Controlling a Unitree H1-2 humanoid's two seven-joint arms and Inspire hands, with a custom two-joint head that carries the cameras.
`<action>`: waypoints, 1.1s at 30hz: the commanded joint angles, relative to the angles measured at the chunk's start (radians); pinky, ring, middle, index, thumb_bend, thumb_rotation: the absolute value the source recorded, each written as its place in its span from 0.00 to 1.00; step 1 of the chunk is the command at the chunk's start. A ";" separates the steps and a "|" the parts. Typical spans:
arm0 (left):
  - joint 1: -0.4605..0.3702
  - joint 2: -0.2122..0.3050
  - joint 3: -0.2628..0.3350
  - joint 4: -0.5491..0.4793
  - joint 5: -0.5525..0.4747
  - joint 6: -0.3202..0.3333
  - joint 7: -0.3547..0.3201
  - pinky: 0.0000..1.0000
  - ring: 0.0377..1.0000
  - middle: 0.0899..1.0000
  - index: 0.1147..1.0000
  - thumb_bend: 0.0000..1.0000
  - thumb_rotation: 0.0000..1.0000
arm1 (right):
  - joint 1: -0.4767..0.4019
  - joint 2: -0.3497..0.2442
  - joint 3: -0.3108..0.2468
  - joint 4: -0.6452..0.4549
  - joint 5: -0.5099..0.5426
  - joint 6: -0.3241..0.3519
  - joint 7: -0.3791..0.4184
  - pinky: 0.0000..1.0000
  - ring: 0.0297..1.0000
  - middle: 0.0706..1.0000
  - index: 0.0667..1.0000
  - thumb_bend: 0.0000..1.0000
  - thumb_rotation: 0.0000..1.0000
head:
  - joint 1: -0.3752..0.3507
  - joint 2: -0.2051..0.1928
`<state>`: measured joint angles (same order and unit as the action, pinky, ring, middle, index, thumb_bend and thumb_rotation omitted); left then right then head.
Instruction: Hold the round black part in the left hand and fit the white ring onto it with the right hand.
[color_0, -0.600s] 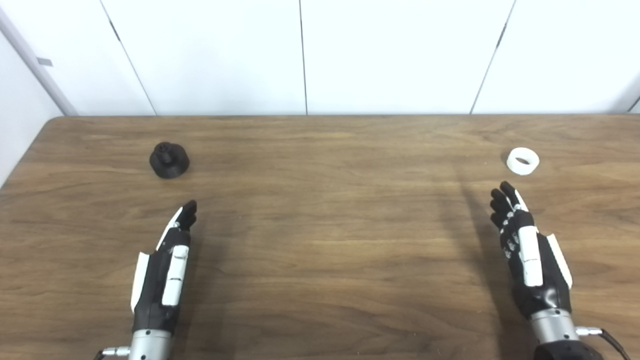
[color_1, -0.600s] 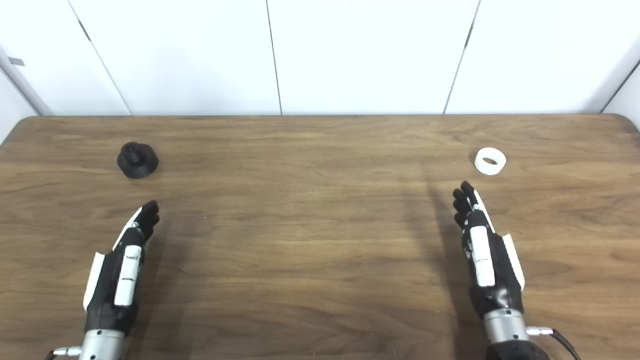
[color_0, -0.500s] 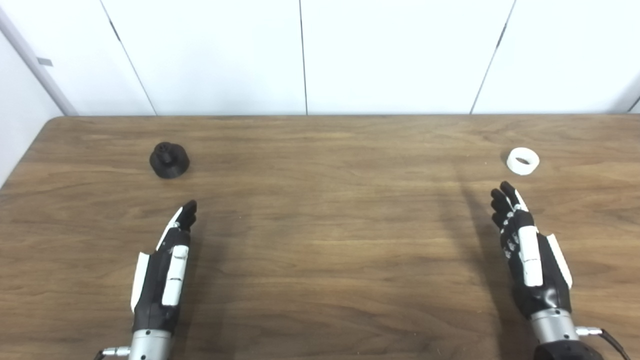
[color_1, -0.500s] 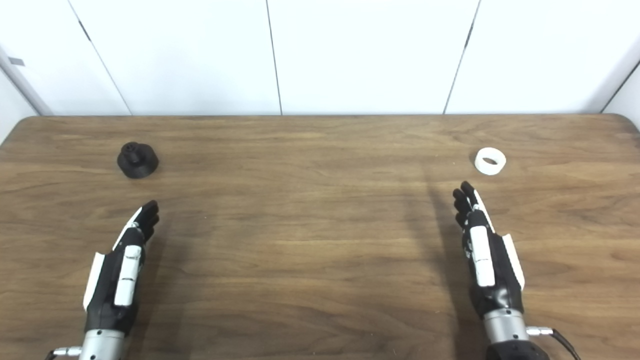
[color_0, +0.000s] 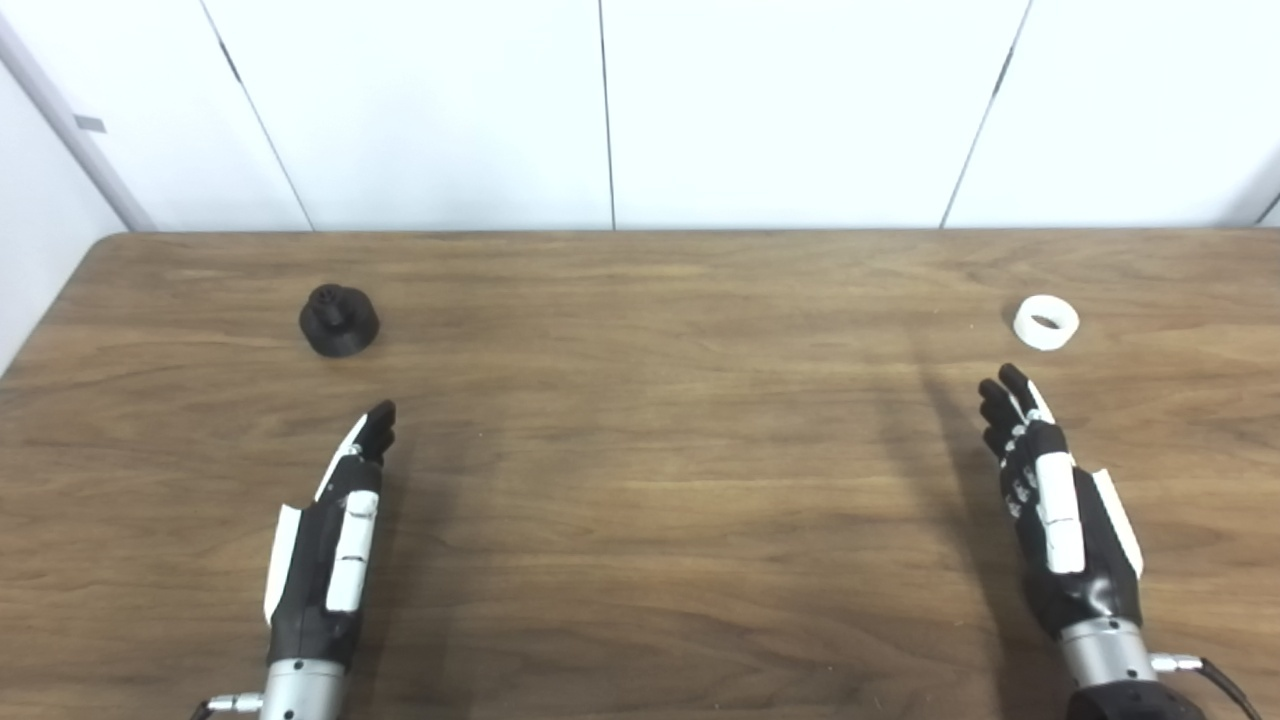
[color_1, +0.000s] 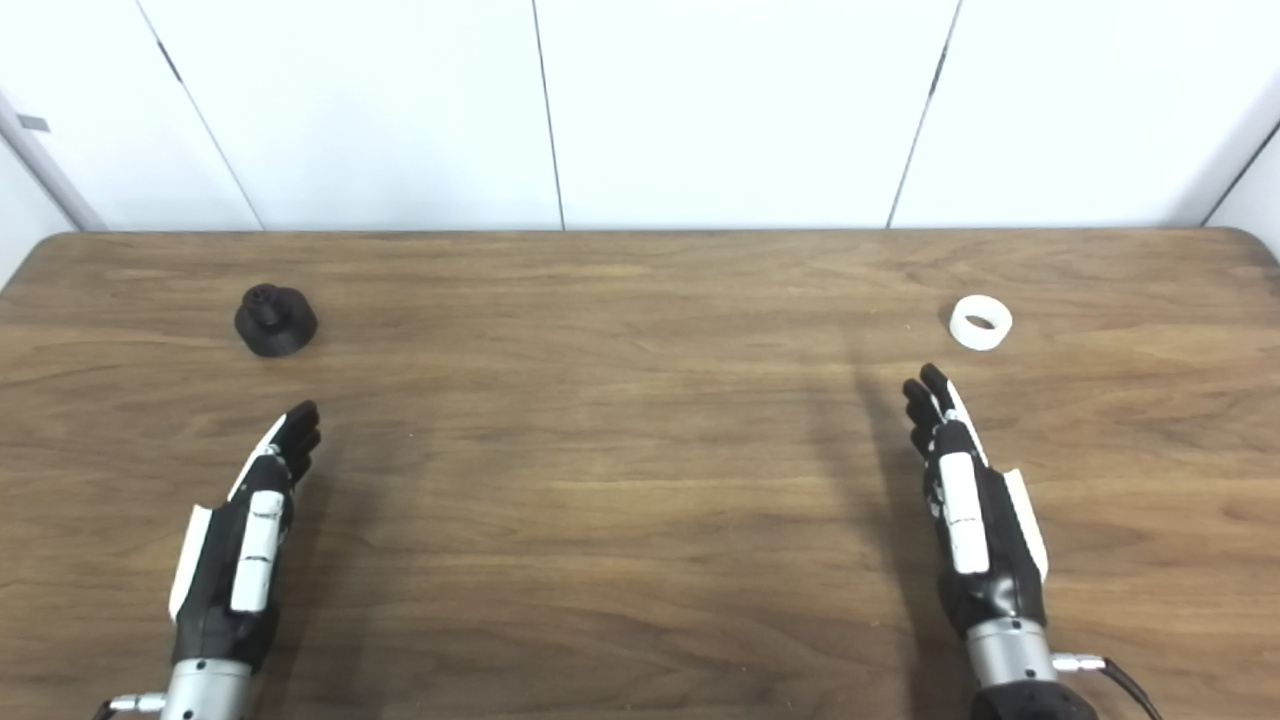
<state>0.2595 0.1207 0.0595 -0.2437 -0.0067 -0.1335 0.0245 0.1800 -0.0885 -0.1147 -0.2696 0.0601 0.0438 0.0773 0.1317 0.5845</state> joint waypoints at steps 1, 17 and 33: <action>0.011 -0.032 -0.006 -0.003 0.019 -0.043 0.011 0.97 0.95 0.94 0.92 0.54 0.90 | 0.046 -0.020 -0.004 -0.009 0.016 -0.051 0.011 0.98 0.96 0.94 0.95 0.52 1.00 | 0.027 -0.011; 0.011 -0.076 -0.055 0.022 0.097 -0.033 0.062 0.97 0.95 0.94 0.91 0.56 0.85 | 0.032 -0.045 -0.013 0.085 0.061 -0.123 0.066 1.00 1.00 0.98 0.99 0.46 1.00 | 0.172 -0.118; -0.003 -0.092 -0.076 0.053 0.170 -0.042 0.107 0.95 0.96 0.95 0.92 0.58 0.55 | 0.009 -0.064 -0.015 0.125 0.032 -0.152 0.071 1.00 1.00 0.95 0.99 0.45 1.00 | 0.194 -0.131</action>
<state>0.2496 0.1042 -0.0101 -0.2211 0.1453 -0.1714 0.1032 0.1689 -0.1282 -0.1263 -0.1723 0.0917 -0.0820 0.1472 0.3252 0.4510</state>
